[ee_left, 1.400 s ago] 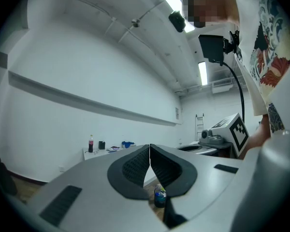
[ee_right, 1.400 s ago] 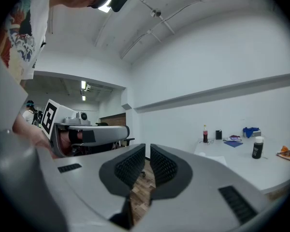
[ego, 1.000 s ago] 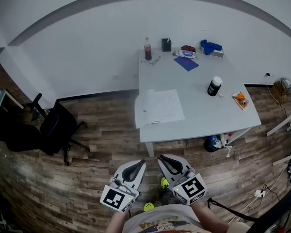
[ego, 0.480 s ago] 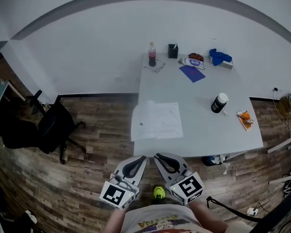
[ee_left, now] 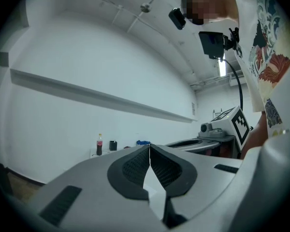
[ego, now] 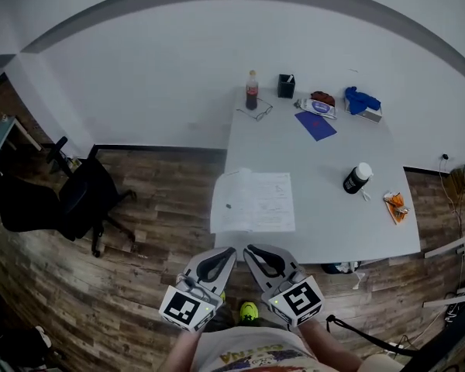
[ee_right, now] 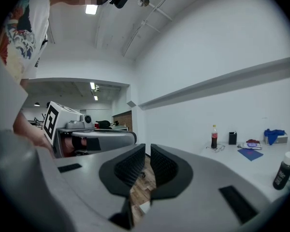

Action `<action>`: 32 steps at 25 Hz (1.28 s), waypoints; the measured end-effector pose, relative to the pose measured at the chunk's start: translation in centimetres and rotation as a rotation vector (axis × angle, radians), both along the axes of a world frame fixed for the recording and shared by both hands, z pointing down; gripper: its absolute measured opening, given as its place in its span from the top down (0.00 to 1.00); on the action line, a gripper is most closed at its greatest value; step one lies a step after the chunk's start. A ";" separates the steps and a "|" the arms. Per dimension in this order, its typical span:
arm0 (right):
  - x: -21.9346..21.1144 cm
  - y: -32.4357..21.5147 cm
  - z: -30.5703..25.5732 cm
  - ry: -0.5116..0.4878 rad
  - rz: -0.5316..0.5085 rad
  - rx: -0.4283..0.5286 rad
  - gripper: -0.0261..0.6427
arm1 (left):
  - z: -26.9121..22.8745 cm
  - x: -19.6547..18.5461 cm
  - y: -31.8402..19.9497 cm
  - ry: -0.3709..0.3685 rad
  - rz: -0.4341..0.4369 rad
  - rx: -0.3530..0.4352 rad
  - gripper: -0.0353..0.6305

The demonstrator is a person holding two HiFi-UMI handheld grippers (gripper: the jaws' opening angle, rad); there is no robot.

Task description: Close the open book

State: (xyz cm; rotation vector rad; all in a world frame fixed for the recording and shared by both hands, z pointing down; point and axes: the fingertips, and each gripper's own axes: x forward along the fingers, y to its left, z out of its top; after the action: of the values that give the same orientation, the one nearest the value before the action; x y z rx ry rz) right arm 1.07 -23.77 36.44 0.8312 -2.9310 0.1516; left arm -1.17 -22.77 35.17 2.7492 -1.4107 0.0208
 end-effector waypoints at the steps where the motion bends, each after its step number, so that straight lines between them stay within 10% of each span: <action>1: -0.5 -0.4 0.0 0.006 -0.003 0.001 0.92 | 0.2 -0.4 -0.5 0.008 0.006 -0.009 0.93; 21: -9.1 -9.3 0.9 0.085 0.166 -0.033 0.92 | 0.3 -7.7 -9.1 0.078 0.222 -0.041 0.93; 32: -9.1 -14.6 5.0 0.160 0.170 -0.074 0.92 | 4.7 -9.2 -14.0 0.145 0.141 -0.127 0.93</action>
State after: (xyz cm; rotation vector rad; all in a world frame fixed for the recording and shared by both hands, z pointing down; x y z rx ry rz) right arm -8.05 -38.36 41.41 1.0300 -2.6886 0.1945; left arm -10.41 -36.79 39.88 2.6793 -1.1382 -0.0788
